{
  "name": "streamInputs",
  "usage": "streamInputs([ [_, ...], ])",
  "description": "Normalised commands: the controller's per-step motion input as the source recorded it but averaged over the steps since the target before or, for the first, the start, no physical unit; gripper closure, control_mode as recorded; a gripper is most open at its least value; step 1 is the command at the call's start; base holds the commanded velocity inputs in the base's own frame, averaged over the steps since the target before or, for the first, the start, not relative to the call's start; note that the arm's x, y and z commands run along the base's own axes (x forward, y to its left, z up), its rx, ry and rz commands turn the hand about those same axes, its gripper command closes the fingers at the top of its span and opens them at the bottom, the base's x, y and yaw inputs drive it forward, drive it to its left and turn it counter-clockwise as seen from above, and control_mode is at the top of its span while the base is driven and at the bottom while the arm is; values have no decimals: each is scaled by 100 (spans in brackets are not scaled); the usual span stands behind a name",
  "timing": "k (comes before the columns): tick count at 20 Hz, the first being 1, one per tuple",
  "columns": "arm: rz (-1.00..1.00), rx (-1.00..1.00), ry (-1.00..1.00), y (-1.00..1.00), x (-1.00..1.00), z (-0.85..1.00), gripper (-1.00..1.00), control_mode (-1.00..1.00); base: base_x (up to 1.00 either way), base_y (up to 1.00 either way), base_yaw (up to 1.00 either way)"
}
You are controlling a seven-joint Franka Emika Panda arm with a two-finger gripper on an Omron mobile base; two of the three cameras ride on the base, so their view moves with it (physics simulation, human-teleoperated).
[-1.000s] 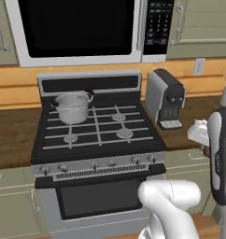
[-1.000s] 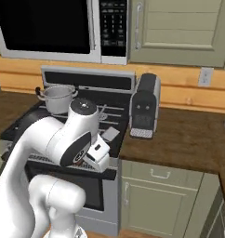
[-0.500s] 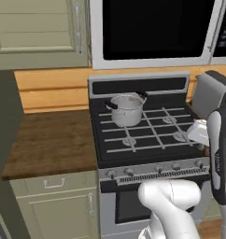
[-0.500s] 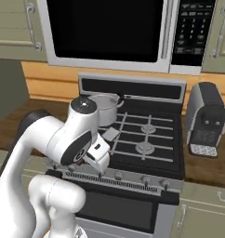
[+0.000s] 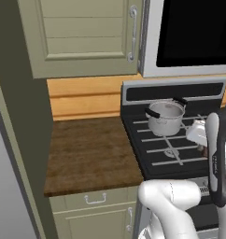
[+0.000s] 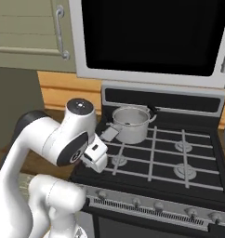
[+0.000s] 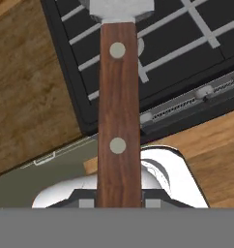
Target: Put the bell pepper and avocado in the pot. Retrieve the spatula and lightly stir the vegetables in the pot.
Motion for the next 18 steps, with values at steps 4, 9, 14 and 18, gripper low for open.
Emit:
streamInputs([
  [4, 0, 0, 0, 0, 0, 0, 100, 100, 99, 8, 0],
  [9, 0, 2, 0, -2, 15, 21, 100, -100, 30, 0, 0],
  [14, 0, 37, 1, -36, 0, 47, 100, -100, 0, 0, 0],
  [18, 0, 60, 4, -42, 8, 23, 100, -100, 0, 0, 0],
])
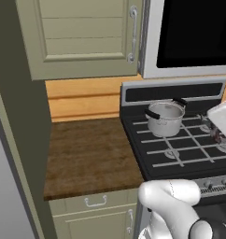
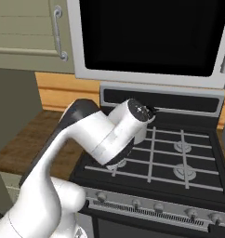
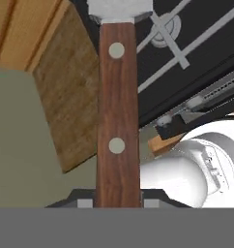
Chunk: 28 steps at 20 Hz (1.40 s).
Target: Put the bell pepper and avocado in the pot. Retrieve the spatula and lightly stir the vegetables in the pot.
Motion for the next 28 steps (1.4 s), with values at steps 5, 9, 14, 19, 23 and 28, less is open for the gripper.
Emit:
streamInputs([
  [5, 0, 65, 11, -17, 60, 6, 100, -100, 0, 0, 0],
  [9, -3, 66, 19, -3, 97, 5, 100, -100, 0, 0, 0],
  [14, -6, 61, 20, 0, 66, 0, 100, -100, 0, 0, 0],
  [19, -15, 31, 1, 0, 23, 0, 100, -100, 0, 0, 0],
  [23, -24, 4, -5, 1, 49, 0, 100, -100, 0, 0, 0],
  [28, -26, 1, 2, 0, 88, 0, 100, -100, 0, 0, 0],
])
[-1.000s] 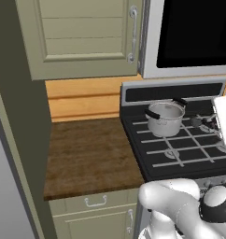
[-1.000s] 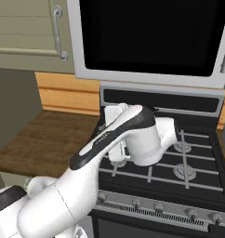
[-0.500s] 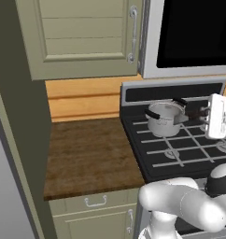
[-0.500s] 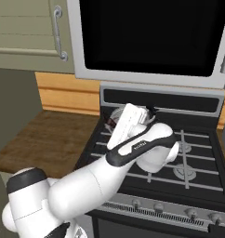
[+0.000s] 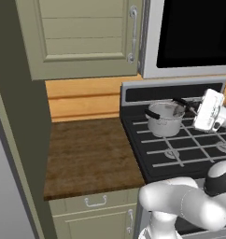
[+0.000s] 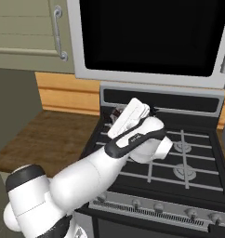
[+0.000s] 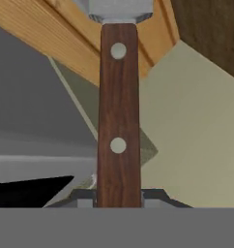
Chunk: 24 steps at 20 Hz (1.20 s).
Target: Put the bell pepper and avocado in the pot. Retrieve the spatula and lightly stir the vegetables in the pot.
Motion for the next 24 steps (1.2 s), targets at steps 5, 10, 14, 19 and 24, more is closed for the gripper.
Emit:
streamInputs([
  [5, -14, 11, 14, 0, 95, -7, 100, -100, 0, 0, 0],
  [10, -7, 13, 19, -9, 96, -27, 100, -100, 0, 0, 0],
  [14, -5, 9, 10, -26, 76, -26, 100, -100, 0, 0, 0],
  [19, -5, 8, 12, -33, 84, -25, 100, -100, 0, 0, 0],
  [24, -5, 8, 15, -30, 80, -32, 100, -100, 0, 0, 0],
])
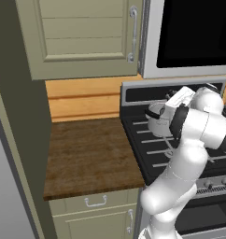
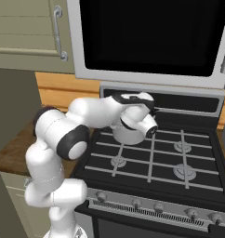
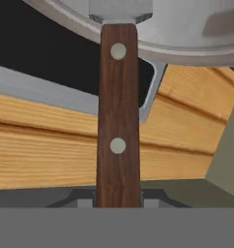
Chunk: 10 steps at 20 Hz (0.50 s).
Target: Put the bell pepper and avocado in the pot. Retrieve the spatula and lightly stir the vegetables in the pot.
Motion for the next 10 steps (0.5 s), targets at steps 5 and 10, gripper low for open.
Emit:
streamInputs([
  [5, -4, 6, 14, -29, 69, -40, 100, -100, 0, 0, 0],
  [10, -2, 4, 9, -18, 61, -41, 100, -100, 0, 0, 0],
])
